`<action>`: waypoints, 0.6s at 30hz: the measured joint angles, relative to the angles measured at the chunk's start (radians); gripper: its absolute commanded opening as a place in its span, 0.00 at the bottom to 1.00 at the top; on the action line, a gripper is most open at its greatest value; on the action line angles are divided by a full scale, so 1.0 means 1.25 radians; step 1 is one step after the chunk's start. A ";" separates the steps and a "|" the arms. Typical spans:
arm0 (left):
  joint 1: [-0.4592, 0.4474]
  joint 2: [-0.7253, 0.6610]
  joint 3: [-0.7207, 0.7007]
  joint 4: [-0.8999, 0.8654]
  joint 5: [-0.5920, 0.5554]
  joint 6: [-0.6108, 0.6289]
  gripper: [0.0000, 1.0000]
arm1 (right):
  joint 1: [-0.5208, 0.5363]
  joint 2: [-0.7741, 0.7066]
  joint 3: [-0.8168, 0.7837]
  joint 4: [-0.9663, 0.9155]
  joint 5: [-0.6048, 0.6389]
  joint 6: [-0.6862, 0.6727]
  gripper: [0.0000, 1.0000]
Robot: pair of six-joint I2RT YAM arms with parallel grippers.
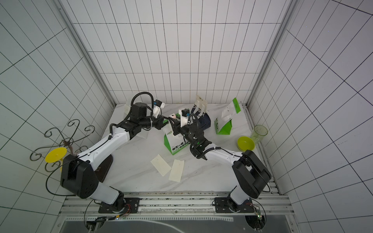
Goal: Staple the receipts to the bags
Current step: Place the stapler in the takeout bag.
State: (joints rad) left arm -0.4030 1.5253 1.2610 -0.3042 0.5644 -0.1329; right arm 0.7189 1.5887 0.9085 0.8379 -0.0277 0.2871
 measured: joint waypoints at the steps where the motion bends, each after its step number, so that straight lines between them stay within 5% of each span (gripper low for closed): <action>1: 0.002 0.000 -0.001 0.000 -0.003 0.003 0.00 | -0.005 0.007 0.002 -0.010 0.002 -0.002 0.00; 18: 0.008 -0.015 -0.009 0.033 0.038 -0.018 0.00 | -0.099 0.036 0.077 -0.102 -0.005 0.001 0.00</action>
State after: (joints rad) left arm -0.3931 1.5063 1.2503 -0.2626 0.6117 -0.1555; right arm 0.5949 1.6333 1.0046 0.7105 -0.0334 0.2878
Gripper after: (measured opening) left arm 0.049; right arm 0.269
